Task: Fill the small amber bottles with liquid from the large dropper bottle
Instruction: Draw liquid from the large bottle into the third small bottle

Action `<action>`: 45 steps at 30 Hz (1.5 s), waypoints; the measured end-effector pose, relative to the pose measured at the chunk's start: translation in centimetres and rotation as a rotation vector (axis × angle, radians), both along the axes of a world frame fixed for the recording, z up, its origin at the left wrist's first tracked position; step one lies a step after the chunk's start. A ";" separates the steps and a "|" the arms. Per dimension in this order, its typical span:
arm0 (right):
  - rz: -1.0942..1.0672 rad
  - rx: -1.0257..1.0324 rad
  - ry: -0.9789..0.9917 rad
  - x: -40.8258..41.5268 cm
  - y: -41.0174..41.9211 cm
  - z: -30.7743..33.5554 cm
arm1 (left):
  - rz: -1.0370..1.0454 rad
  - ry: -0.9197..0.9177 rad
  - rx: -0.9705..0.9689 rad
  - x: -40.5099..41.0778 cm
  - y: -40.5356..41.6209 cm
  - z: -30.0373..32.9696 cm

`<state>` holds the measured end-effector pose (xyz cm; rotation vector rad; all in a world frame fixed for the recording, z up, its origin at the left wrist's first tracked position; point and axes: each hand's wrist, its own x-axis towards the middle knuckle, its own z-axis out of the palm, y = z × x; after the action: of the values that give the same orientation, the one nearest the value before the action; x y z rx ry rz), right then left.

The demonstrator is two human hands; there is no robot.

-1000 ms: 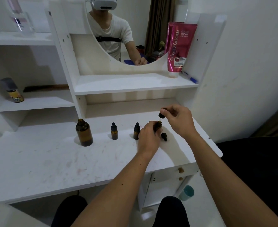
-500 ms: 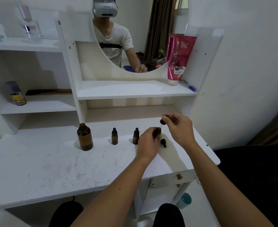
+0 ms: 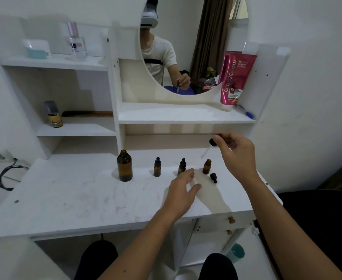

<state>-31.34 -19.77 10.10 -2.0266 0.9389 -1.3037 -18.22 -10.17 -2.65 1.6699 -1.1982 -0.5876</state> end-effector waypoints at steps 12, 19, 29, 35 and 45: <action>0.295 0.106 -0.110 9.0 5.6 1.2 | 0.203 0.182 -0.087 11.0 10.7 0.7; 0.389 0.133 -0.140 14.0 7.5 1.7 | 0.480 0.139 -0.152 14.9 12.1 1.5; 0.410 0.072 -0.087 18.1 8.2 1.9 | 0.413 0.133 -0.074 15.8 10.3 1.9; 0.380 -0.001 -0.084 17.9 8.3 1.2 | 0.403 0.113 -0.076 16.0 10.4 1.6; 0.389 0.020 -0.088 17.8 7.8 0.6 | 0.407 0.104 -0.091 16.0 10.1 1.1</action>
<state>-13.55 -11.96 10.66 -1.9925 0.4826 -1.1501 -2.19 -0.09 -1.50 1.7200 -0.7679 -0.3549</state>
